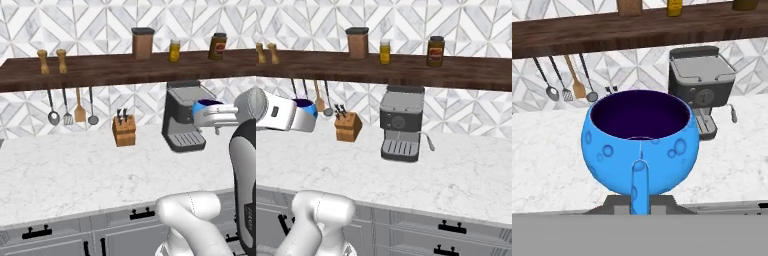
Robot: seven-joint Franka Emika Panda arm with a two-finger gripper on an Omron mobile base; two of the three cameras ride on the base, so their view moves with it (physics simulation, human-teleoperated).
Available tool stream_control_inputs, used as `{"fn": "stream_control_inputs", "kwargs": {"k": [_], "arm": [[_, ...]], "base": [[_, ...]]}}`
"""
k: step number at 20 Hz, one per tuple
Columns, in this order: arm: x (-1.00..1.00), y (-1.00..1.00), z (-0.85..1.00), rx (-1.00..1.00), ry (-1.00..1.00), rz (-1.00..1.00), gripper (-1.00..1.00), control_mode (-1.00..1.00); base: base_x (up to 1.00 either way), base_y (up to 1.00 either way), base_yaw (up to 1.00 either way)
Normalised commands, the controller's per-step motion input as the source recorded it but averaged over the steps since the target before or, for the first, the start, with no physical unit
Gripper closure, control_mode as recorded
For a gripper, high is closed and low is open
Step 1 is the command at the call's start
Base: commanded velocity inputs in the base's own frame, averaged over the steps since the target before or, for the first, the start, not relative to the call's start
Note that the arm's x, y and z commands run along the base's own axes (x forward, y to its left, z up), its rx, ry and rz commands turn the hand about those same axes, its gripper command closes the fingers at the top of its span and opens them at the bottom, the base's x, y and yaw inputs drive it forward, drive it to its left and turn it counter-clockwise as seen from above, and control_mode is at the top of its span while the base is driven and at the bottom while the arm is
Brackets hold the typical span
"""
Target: Gather all objects into one cabinet and sort the glasses and bowls to opposite sides.
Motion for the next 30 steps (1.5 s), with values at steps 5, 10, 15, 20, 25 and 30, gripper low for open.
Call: {"fn": "stream_control_inputs", "kwargs": {"k": [5, 10, 15, 20, 25, 30], "arm": [[0.00, 0.00, 0.00, 0.00, 0.00, 0.00, 1.00, 1.00], [0.00, 0.00, 0.00, 0.00, 0.00, 0.00, 1.00, 1.00], [0.00, 0.00, 0.00, 0.00, 0.00, 0.00, 1.00, 1.00], [0.00, 0.00, 0.00, 0.00, 0.00, 0.00, 1.00, 1.00], [0.00, 0.00, 0.00, 0.00, 0.00, 0.00, 1.00, 1.00], [0.00, 0.00, 0.00, 0.00, 0.00, 0.00, 1.00, 1.00]], "base": [[-0.96, 0.14, 0.12], [-0.08, 0.88, 0.64], [-0.11, 0.74, 0.87], [-0.03, 0.66, 0.87], [0.37, 0.48, 0.72], [1.00, 0.14, 0.51]]}}
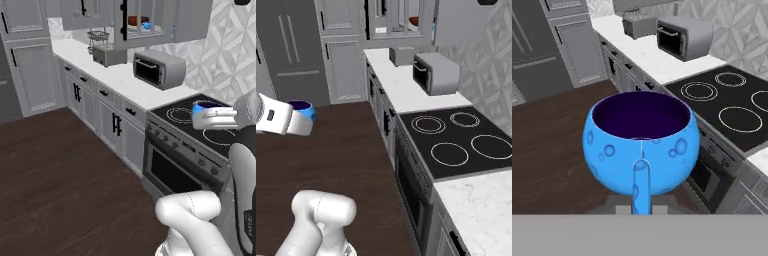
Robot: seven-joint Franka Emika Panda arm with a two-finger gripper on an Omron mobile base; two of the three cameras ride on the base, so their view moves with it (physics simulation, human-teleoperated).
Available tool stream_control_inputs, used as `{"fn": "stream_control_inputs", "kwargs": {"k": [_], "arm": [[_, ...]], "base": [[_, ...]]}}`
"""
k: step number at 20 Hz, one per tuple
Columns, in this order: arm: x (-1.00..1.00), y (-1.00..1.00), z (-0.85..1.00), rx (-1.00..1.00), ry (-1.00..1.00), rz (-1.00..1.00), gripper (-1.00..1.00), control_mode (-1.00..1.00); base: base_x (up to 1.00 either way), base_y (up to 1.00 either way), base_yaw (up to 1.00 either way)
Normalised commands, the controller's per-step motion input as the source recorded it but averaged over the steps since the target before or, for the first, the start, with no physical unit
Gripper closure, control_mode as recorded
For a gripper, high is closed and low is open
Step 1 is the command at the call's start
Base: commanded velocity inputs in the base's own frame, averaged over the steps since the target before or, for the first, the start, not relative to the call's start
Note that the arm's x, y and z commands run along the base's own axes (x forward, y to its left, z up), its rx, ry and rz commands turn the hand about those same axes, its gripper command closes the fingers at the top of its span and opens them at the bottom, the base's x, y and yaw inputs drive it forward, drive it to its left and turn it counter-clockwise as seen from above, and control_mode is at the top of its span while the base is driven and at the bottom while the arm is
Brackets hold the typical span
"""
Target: Gather all objects into one cabinet and sort the glasses and bowls to opposite sides.
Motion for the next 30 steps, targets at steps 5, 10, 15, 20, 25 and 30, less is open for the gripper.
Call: {"fn": "stream_control_inputs", "kwargs": {"k": [5, 10, 15, 20, 25, 30], "arm": [[0.00, 0.00, 0.00, 0.00, 0.00, 0.00, 1.00, 1.00], [0.00, 0.00, 0.00, 0.00, 0.00, 0.00, 1.00, 1.00], [0.00, 0.00, 0.00, 0.00, 0.00, 0.00, 1.00, 1.00], [0.00, 0.00, 0.00, 0.00, 0.00, 0.00, 1.00, 1.00], [0.00, 0.00, 0.00, 0.00, 0.00, 0.00, 1.00, 1.00], [0.00, 0.00, 0.00, 0.00, 0.00, 0.00, 1.00, 1.00]], "base": [[1.00, 0.61, 0.33], [1.00, 0.74, 0.18], [1.00, 0.85, 0.00], [1.00, 0.98, -0.14], [0.88, 0.86, -0.56], [0.61, 0.75, -0.73]]}}
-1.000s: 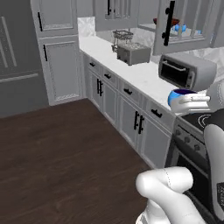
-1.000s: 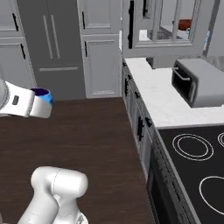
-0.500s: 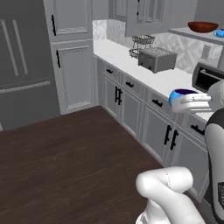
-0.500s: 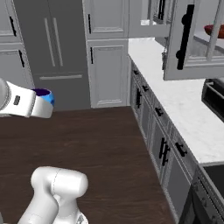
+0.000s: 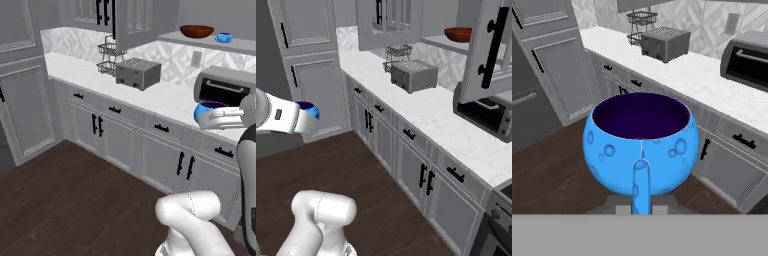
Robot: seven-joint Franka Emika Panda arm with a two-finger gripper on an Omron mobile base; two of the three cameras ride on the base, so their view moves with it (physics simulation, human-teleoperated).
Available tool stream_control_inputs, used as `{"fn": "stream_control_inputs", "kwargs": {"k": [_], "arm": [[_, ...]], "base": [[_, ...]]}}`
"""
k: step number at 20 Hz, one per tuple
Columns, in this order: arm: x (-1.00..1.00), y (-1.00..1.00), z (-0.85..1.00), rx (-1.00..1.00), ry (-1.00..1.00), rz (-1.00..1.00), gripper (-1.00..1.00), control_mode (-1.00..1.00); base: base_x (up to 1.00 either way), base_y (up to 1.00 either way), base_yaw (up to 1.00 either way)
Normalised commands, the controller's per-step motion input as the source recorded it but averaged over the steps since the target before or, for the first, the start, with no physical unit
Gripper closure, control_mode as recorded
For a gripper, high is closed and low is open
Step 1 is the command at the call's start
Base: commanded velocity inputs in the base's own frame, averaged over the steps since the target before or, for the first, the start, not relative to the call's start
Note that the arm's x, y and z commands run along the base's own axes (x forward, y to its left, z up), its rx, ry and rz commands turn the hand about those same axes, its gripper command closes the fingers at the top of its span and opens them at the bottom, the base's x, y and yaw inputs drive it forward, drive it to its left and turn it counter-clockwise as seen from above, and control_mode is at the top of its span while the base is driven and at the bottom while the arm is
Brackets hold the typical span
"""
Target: Gather all objects into one cabinet and sort the glasses and bowls to opposite sides.
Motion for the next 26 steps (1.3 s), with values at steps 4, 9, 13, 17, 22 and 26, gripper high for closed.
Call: {"fn": "stream_control_inputs", "kwargs": {"k": [4, 9, 13, 17, 22, 26], "arm": [[0.00, 0.00, 0.00, 0.00, 0.00, 0.00, 1.00, 1.00], [0.00, 0.00, 0.00, 0.00, 0.00, 0.00, 1.00, 1.00], [0.00, 0.00, 0.00, 0.00, 0.00, 0.00, 1.00, 1.00], [0.00, 0.00, 0.00, 0.00, 0.00, 0.00, 1.00, 1.00], [0.00, 0.00, 0.00, 0.00, 0.00, 0.00, 1.00, 1.00], [0.00, 0.00, 0.00, 0.00, 0.00, 0.00, 1.00, 1.00]], "base": [[0.52, 0.67, -0.77], [0.50, 0.65, -0.78], [0.55, 0.66, -0.75], [0.64, 0.41, -0.68], [0.77, 0.12, -0.50], [0.76, 0.00, -0.34]]}}
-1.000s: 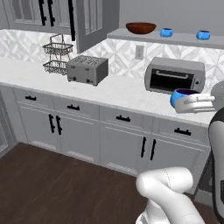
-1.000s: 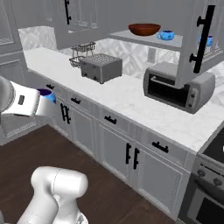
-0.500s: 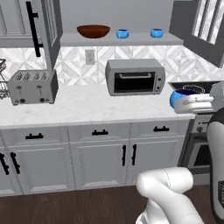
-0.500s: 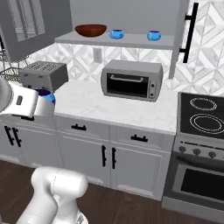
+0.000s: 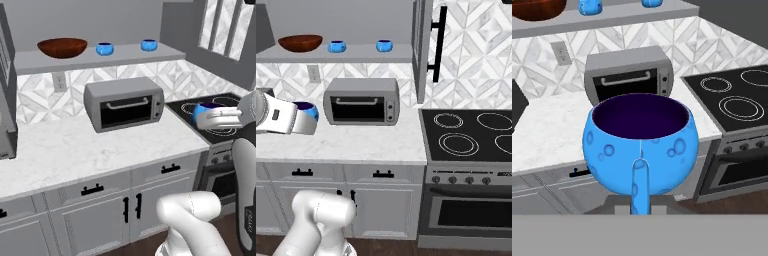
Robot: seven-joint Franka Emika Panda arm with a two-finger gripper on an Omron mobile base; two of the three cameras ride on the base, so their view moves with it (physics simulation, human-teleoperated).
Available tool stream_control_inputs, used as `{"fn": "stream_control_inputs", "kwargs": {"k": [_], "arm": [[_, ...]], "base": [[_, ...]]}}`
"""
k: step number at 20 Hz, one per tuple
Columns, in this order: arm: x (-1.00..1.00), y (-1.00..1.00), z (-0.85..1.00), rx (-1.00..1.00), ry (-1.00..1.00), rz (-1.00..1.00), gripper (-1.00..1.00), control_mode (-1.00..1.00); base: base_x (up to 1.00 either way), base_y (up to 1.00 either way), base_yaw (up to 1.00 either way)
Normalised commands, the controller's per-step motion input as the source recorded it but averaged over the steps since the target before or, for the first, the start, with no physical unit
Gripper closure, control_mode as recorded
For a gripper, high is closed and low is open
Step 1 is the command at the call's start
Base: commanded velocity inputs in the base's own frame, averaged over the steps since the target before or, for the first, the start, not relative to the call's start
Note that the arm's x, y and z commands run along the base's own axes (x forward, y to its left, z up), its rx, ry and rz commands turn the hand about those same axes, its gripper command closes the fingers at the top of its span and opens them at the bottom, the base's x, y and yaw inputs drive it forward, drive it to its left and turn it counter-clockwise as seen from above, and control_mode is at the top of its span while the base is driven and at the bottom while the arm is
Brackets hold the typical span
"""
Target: Gather all objects into one cabinet and sort the glasses and bowls to opposite sides.
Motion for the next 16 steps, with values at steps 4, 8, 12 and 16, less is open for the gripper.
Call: {"fn": "stream_control_inputs", "kwargs": {"k": [4, 8, 12, 16], "arm": [[0.00, 0.00, 0.00, 0.00, 0.00, 0.00, 1.00, 1.00], [0.00, 0.00, 0.00, 0.00, 0.00, 0.00, 1.00, 1.00], [0.00, 0.00, 0.00, 0.00, 0.00, 0.00, 1.00, 1.00], [0.00, 0.00, 0.00, 0.00, 0.00, 0.00, 1.00, 1.00]], "base": [[0.69, 0.00, -0.19], [0.52, 0.00, -0.02], [0.30, 0.00, 0.12], [0.28, -0.09, 0.29]]}}
